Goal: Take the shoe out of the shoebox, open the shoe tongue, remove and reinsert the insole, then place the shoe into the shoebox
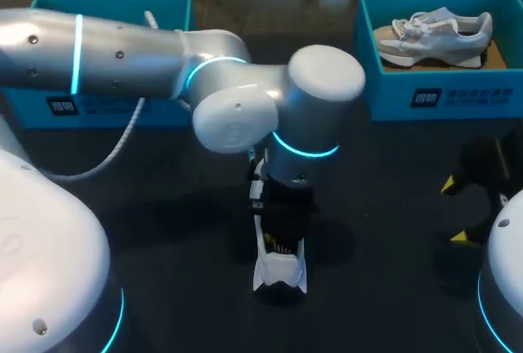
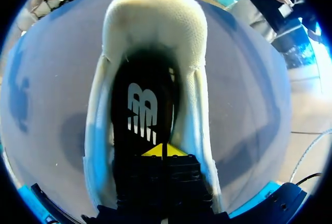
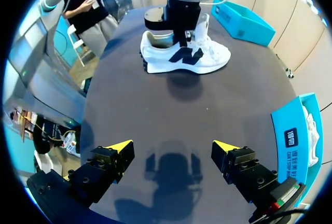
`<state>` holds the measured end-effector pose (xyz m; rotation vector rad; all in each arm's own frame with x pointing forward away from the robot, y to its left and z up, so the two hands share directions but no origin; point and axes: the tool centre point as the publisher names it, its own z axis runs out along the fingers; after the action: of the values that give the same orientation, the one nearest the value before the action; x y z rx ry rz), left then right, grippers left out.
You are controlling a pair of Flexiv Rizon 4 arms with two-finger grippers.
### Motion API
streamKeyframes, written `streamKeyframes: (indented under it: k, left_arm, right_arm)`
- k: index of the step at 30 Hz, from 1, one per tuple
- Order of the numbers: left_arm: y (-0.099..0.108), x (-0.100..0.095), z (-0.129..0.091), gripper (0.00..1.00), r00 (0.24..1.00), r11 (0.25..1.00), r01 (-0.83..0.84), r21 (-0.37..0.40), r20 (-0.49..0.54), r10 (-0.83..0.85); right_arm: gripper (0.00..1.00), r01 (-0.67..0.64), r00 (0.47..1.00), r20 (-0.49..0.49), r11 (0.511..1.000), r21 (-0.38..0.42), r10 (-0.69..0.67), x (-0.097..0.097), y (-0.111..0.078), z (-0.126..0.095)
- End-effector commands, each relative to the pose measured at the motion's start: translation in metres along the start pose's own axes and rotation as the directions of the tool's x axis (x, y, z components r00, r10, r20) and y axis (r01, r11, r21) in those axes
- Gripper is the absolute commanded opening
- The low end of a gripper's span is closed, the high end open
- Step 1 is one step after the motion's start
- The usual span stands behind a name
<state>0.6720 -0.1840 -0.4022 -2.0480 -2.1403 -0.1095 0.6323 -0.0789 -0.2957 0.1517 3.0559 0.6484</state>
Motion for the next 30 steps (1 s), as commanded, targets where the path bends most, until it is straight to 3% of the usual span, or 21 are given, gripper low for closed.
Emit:
streamKeyframes:
  k: [1,6,11,24,30]
  left_arm:
    - [-0.002,0.007,-0.009,0.0,0.997,1.0,-0.001,0.002,0.078,0.001]
    - [-0.01,0.008,-0.031,0.0,0.999,0.999,-0.043,-0.015,0.029,0.044]
    - [-0.02,0.004,-0.039,0.0,0.996,0.996,-0.078,-0.045,-0.046,0.076]
    - [-0.021,0.001,-0.001,0.0,0.991,0.998,-0.059,-0.031,-0.126,0.055]
    - [-0.023,-0.001,0.01,0.0,1.0,1.0,0.021,0.006,-0.008,-0.021]
  right_arm:
    - [1.0,0.0,1.0,0.002,1.0,0.001,0.0,0.001,0.0,0.0]
    - [1.0,0.0,1.0,0.002,1.0,0.001,0.0,0.001,0.0,0.0]
    - [1.0,0.0,1.0,0.002,1.0,0.001,0.0,0.001,0.0,0.0]
    - [1.0,0.0,1.0,0.002,1.0,0.001,0.0,0.001,0.0,0.0]
    - [1.0,0.0,1.0,0.002,1.0,0.001,0.0,0.001,0.0,0.0]
